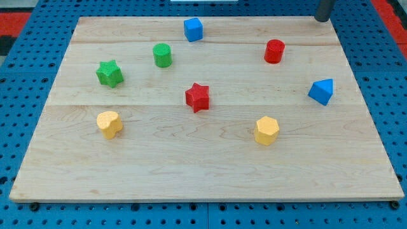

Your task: Move the red circle down and left a bit

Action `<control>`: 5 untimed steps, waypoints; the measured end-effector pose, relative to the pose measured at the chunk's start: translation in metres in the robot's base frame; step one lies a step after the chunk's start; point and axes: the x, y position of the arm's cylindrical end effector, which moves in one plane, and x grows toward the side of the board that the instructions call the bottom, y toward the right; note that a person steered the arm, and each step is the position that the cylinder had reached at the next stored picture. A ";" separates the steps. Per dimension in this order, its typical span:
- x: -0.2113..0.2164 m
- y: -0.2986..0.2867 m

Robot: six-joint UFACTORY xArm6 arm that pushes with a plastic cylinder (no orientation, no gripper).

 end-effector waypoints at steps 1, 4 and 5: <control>-0.001 0.003; -0.008 -0.014; -0.008 -0.065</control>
